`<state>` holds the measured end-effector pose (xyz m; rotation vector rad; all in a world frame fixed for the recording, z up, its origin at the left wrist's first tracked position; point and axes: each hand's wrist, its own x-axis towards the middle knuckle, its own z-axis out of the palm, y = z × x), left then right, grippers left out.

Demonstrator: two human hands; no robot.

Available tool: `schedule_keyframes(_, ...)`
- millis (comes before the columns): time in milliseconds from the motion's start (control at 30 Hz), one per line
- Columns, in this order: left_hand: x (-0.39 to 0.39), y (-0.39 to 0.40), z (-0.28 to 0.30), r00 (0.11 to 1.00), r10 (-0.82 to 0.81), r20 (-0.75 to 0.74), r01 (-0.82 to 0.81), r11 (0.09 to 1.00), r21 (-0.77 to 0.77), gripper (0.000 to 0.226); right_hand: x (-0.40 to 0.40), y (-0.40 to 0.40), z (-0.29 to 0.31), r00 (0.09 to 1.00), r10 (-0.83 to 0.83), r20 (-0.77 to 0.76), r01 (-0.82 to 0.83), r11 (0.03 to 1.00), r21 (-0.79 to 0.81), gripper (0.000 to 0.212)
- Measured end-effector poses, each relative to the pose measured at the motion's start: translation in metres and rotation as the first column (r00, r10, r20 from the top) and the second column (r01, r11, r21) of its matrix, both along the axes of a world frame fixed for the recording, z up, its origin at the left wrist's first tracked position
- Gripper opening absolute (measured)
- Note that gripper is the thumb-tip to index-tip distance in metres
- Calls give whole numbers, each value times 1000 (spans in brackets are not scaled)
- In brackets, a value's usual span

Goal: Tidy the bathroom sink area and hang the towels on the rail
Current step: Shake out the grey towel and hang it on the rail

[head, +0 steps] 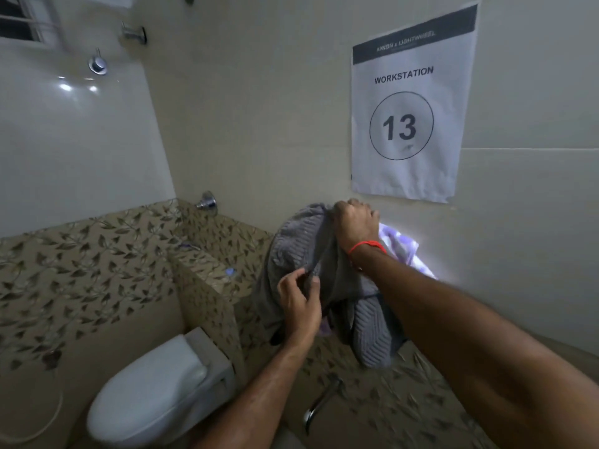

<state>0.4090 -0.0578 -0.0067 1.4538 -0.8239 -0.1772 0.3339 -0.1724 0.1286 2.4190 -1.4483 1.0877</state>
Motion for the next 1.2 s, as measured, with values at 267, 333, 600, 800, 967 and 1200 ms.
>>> schedule_keyframes(267,24,13,38,548,-439,-712,160,891,-426,92,35,63,32,758,638,135,-604,765,-224,26)
schedule_keyframes(333,32,16,45,520,-461,-719,83,865,-495,72,32,75,23,605,796,-9,-796,605,25,24)
schedule_keyframes(600,34,17,35,499,-368,-785,338,916,-215,42,-7,7,-34,877,319,-360,-352,936,-28,46)
schedule_keyframes(800,21,21,31,621,-194,-759,118,981,-154,46,0,-16,-47,918,75,-389,-73,997,20,56)
schedule_keyframes(967,9,37,36,725,-126,-677,-65,966,-250,61,1,-34,-28,931,-50,-362,46,999,-19,47)
schedule_keyframes(1200,25,92,92,709,-435,-556,44,813,-581,33,23,-37,-33,897,9,-442,23,997,69,43)
